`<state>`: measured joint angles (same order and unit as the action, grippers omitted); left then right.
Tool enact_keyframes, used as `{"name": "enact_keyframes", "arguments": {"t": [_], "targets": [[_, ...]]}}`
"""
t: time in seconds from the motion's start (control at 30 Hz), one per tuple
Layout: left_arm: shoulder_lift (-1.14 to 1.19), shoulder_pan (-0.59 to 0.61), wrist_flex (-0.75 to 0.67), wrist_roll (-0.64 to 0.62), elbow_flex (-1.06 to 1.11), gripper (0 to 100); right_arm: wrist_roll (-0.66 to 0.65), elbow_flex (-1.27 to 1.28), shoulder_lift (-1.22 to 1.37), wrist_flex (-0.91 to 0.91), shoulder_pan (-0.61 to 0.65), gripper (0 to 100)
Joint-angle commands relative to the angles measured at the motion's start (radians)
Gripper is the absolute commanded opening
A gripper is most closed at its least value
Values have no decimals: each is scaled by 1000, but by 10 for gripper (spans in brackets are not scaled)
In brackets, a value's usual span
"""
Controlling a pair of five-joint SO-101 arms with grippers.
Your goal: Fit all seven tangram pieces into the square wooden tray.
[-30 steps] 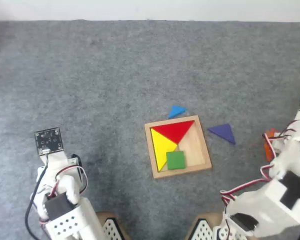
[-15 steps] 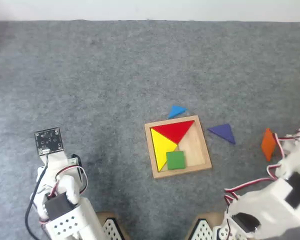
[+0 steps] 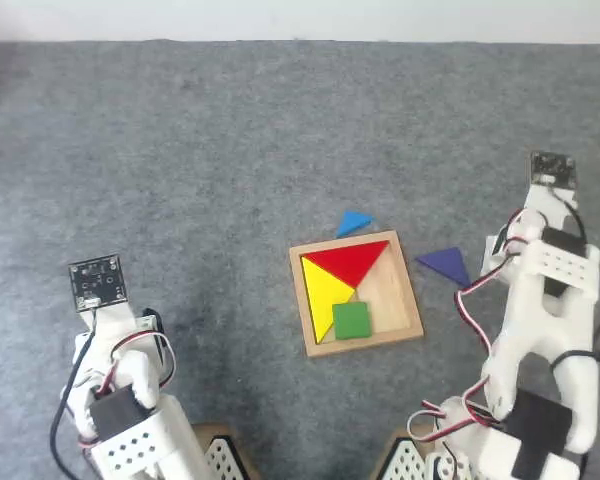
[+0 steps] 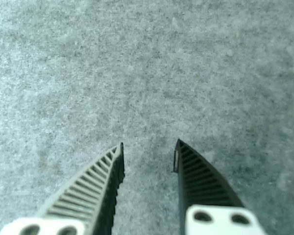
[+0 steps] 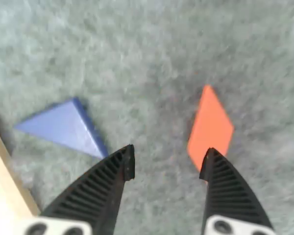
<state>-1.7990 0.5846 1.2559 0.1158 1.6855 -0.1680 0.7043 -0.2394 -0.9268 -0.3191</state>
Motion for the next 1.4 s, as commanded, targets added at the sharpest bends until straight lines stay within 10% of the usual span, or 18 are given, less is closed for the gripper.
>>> {"name": "enact_keyframes", "arguments": {"t": [0.0, 1.37], "targets": [[-18, 5, 5, -8, -4, 167, 20, 55, -48, 73, 19, 231], [-18, 6, 5, -8, -4, 167, 68, -153, 137, 64, -67, 231]]}}
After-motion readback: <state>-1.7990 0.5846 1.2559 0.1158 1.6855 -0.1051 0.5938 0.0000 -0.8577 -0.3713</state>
